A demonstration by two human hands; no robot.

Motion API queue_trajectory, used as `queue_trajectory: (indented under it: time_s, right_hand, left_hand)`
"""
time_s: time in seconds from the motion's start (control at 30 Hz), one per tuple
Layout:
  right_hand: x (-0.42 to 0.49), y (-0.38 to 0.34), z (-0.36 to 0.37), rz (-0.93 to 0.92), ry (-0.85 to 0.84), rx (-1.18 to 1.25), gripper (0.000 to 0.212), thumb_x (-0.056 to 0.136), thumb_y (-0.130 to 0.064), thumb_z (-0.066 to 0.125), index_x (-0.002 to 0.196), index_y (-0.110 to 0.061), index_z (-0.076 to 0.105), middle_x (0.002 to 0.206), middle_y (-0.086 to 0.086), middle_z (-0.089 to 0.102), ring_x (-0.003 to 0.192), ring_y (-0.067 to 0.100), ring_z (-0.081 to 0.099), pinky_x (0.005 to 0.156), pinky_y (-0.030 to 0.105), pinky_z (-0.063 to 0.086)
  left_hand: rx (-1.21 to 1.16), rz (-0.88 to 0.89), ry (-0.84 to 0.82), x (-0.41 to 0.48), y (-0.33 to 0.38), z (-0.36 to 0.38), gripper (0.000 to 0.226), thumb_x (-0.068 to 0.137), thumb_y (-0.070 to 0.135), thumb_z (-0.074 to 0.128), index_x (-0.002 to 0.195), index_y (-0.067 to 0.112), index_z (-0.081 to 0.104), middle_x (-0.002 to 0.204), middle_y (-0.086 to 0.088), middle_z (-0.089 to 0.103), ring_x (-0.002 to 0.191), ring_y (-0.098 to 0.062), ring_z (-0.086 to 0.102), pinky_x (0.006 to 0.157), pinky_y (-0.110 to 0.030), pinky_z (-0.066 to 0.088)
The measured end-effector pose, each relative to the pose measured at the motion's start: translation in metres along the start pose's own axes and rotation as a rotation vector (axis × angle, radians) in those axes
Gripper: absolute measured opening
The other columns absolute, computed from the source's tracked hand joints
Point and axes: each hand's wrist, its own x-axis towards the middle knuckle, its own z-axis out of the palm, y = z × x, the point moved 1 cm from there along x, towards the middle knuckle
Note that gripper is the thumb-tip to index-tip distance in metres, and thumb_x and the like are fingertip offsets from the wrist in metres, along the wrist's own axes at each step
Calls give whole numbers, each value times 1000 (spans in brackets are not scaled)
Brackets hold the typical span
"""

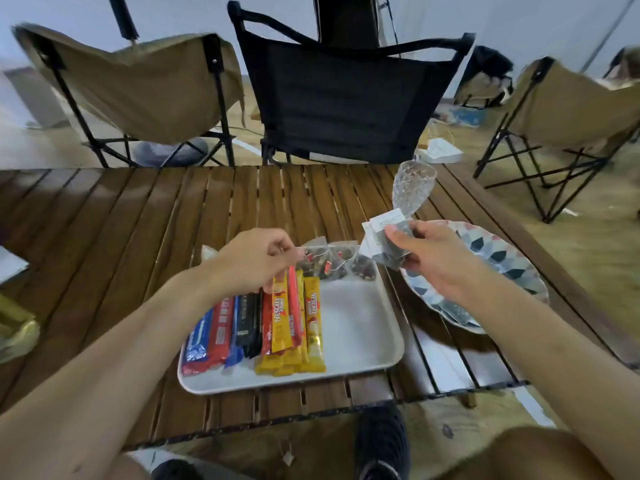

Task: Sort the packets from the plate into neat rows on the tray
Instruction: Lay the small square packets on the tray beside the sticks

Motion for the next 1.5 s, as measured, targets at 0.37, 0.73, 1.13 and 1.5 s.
queue_trajectory:
  time_s: [0.37,0.73,1.13,1.5]
  right_hand:
    - [-3,9,109,147,-220,132,27,94,-23,73,118,-11,75,112,7,78,99,19,75,83,33,62]
    - [2,27,71,155,-119,-509,19,87,-10,81,104,-8,72,102,15,73,92,26,73,68,33,64]
    - [3,32,85,90,-40,-624,41,78,-28,90,104,-10,64,91,8,73,66,21,76,55,33,64]
    - [6,41,81,-83,-16,-840,18,84,-31,84,92,-18,74,84,-4,74,72,7,69,64,22,58]
  left_hand:
    - [-285,-60,-110,-19,-10,-5,21,107,36,57,116,19,63,95,0,79,73,-17,77,54,-26,57]
    - [-172,-139,24,-22,-39,-23,18,106,33,59,110,17,65,90,0,80,65,-13,75,56,-26,57]
    - [-166,-133,14,-23,-39,-26,22,104,37,61,115,19,65,90,3,81,67,-13,76,58,-26,57]
    - [-134,-118,-28,-22,-43,-24,27,104,43,58,113,19,65,93,6,80,71,-13,78,57,-23,55]
